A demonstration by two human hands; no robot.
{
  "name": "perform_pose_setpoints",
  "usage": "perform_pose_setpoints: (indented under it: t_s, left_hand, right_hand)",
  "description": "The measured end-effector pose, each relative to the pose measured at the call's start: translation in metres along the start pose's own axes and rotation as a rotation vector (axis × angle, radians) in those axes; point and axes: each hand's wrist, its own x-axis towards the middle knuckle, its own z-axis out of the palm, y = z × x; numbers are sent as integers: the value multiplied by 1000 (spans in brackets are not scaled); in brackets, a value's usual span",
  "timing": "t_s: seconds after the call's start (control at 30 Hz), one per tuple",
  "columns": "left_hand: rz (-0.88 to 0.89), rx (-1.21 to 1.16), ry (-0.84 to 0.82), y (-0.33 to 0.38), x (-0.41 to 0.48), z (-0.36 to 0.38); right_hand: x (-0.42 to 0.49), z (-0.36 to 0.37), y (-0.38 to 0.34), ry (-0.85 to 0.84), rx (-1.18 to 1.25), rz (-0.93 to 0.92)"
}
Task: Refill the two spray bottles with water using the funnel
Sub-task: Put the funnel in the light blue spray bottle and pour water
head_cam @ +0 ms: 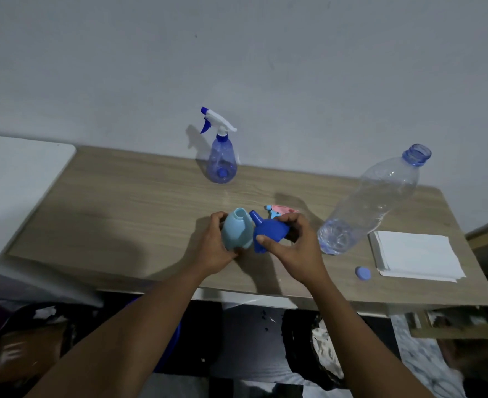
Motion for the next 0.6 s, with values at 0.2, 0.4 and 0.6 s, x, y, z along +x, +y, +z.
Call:
perform_pose_setpoints:
  t_s: [0.2,0.4,0.6]
  left_hand:
    - [-9,-81,-32,0,-2,-5]
    - [-64,-197,-87,-3,-3,-15]
    - [-74,-252,-162,-1,0,-32]
  right_hand:
    - [26,-4,-38,-63,-180,-121]
    - [50,-3,-62,-236,-465,-173]
    - [64,8,-84,-294,-643,-253]
